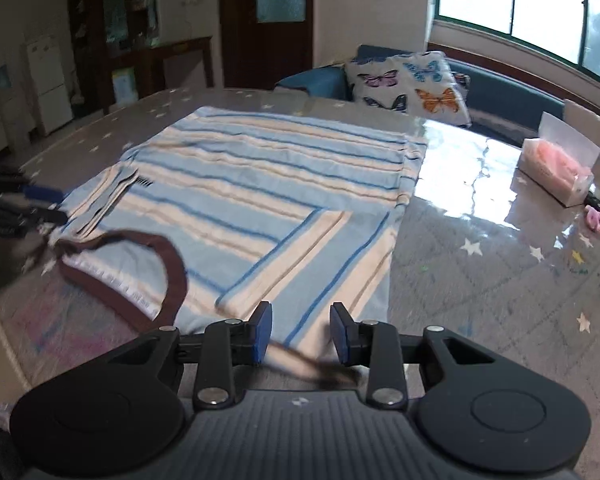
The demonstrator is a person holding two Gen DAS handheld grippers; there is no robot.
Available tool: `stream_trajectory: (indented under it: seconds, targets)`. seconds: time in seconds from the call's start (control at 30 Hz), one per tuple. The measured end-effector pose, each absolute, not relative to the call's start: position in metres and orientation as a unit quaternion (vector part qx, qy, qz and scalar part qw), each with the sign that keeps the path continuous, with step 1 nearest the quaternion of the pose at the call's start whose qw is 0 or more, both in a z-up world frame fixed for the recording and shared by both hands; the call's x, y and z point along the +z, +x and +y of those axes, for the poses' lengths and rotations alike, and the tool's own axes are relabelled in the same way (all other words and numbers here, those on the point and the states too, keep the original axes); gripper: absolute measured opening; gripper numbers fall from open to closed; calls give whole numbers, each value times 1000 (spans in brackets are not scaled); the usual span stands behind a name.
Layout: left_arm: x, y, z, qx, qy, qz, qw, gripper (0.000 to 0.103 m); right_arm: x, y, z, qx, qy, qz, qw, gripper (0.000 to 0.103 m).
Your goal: Fold clothes
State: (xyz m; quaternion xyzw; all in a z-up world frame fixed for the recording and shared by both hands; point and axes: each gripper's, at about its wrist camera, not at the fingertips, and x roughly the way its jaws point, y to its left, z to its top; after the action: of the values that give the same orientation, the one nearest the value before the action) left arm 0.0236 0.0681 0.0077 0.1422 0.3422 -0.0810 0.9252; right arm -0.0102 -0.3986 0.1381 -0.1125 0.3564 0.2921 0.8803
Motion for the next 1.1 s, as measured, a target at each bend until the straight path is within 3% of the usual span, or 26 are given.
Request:
stream_trajectory:
  seconds: [0.03, 0.07, 0.3, 0.43, 0.5, 0.57, 0.63, 0.67, 0.93, 1.03, 1.1]
  targets:
    - [8, 22, 68, -80, 142, 342, 926, 38, 134, -8, -396, 290, -112, 362, 879, 16]
    - [8, 21, 69, -81, 141, 342, 926, 38, 131, -7, -394, 291, -110, 368, 876, 14]
    - [9, 10, 72, -96, 154, 341, 922, 38, 126, -15, -391, 313, -119, 372, 866, 14]
    - [7, 2, 70, -117, 171, 346, 915, 39, 130, -20, -388, 325, -132, 368, 862, 17]
    - [7, -4, 69, -132, 185, 342, 912, 49, 134, -24, -391, 332, -139, 366, 858, 18]
    - [6, -10, 67, -144, 201, 339, 908, 51, 137, -27, -392, 338, -152, 365, 854, 21]
    - [3, -12, 65, -153, 217, 339, 903, 52, 138, -31, -395, 340, -169, 364, 851, 37]
    - [1, -12, 64, -155, 228, 337, 900, 54, 138, -32, -395, 342, -176, 364, 849, 39]
    - [-2, 1, 64, -194, 262, 330, 886, 54, 132, -28, -396, 354, -224, 362, 832, 39]
    - [-1, 9, 69, -218, 245, 342, 881, 39, 131, -20, -396, 355, -220, 365, 832, 38]
    - [-1, 12, 69, -222, 241, 347, 879, 16, 130, -15, -397, 357, -215, 368, 831, 36]
